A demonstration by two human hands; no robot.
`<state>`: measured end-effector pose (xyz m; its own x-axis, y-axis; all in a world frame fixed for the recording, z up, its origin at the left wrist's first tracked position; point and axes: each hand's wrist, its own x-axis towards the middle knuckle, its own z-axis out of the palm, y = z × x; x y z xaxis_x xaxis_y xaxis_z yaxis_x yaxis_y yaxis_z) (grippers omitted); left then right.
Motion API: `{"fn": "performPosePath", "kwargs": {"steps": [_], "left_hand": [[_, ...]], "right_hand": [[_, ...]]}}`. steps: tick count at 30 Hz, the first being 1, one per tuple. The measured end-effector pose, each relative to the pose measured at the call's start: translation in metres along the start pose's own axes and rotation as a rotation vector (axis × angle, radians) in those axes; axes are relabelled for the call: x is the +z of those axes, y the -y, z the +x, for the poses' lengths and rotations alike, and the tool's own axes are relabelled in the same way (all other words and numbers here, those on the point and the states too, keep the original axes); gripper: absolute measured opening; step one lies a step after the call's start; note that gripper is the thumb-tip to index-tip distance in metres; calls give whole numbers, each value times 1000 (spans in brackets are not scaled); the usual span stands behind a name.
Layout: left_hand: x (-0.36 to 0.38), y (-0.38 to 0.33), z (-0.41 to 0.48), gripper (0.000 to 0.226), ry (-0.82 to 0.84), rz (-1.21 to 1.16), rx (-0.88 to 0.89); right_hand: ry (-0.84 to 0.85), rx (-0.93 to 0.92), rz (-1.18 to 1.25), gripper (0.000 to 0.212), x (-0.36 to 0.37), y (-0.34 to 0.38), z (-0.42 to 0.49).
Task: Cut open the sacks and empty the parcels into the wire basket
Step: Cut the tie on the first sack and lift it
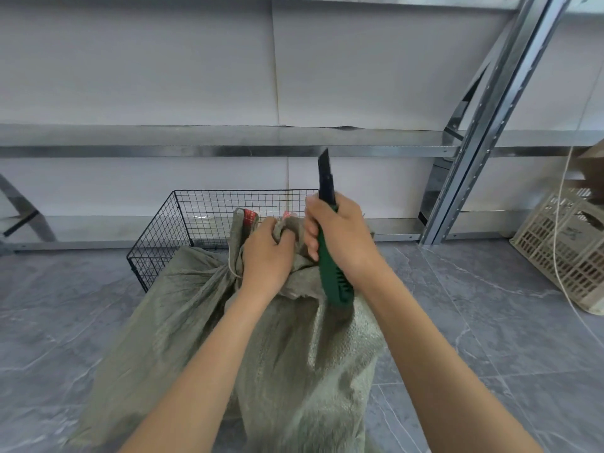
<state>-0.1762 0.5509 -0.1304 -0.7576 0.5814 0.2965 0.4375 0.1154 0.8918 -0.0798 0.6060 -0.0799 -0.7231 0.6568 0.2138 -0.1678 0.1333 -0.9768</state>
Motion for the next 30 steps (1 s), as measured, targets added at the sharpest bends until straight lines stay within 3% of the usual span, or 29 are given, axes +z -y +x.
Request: {"fn": "performPosePath", "kwargs": {"steps": [12,18,22,25,30], "left_hand": [[-6,-2,5,26,-59,-22,-6],[-11,2,10,30,-61,34,-1],[-13,5,10,26,-51,21,-16],[-14,4,9,24,-55,-3,-9],[-16,7,14,22,-66,-18,-30]], "right_hand": [[-16,3,-61,32,-8,8,7],[-285,85,-126,13,-42,0,-1],[-356,197,-404,22,-65,-16,-7],[-274,299,-441,34,-71,-23,-17],[15,331,-467,43,-66,-28,-35]]}}
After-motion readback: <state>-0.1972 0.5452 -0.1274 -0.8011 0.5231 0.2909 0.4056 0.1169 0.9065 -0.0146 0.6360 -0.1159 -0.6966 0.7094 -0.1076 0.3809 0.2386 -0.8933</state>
